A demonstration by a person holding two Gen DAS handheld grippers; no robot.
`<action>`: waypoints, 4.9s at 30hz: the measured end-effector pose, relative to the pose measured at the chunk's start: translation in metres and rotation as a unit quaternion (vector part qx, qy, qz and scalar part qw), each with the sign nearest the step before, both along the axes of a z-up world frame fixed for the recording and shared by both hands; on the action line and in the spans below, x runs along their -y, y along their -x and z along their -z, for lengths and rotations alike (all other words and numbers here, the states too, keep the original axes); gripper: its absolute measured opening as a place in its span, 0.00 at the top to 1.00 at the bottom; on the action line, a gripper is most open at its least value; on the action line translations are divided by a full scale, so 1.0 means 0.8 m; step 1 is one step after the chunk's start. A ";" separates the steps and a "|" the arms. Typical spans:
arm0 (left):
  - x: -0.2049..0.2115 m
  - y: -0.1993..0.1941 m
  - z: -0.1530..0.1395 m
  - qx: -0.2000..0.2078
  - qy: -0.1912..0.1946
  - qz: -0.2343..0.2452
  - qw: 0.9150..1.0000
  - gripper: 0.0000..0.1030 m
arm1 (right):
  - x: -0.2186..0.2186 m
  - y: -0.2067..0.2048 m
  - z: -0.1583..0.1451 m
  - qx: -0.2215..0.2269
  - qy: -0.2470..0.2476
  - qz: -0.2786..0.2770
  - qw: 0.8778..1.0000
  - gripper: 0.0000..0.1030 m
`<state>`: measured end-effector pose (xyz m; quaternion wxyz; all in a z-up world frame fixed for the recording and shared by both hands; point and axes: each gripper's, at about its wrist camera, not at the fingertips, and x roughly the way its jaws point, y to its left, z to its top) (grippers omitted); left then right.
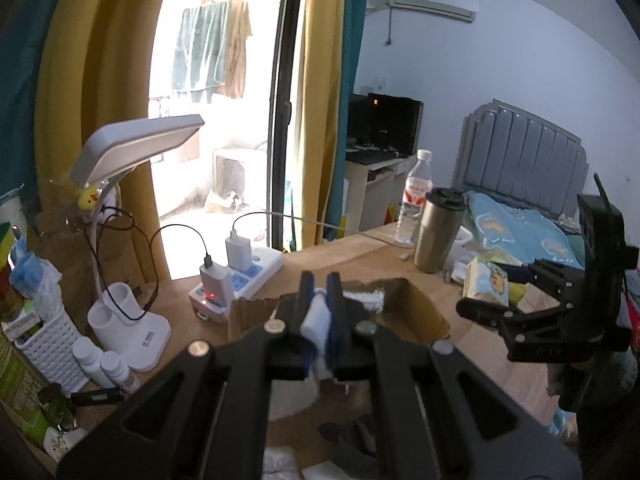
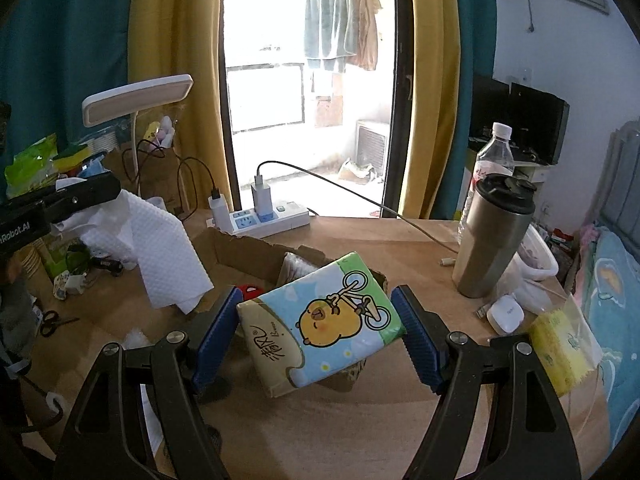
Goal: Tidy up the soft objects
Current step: 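Lower the tissue pack into the box with the right tool while the left tool drops the towel there, then withdraw both tools from the box toward the socks and bubble wrap, then grasp the grey dotted socks with the right tool while the left tool grasps the bubble-wrap rolls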
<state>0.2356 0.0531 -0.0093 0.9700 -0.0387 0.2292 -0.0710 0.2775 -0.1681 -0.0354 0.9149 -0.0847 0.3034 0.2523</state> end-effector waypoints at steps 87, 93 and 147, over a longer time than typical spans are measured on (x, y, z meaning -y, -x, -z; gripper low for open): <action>-0.022 -0.009 0.093 -0.103 0.064 -0.006 0.993 0.33 | -0.016 -0.001 0.048 -0.034 0.005 0.001 0.999 0.11; -0.025 0.011 0.102 -0.108 0.067 -0.009 0.992 0.33 | -0.020 0.013 0.053 -0.038 0.009 -0.001 0.999 0.11; -0.060 0.078 0.196 -0.165 0.069 -0.037 0.983 0.33 | -0.126 0.090 0.149 -0.128 0.052 -0.108 0.984 0.52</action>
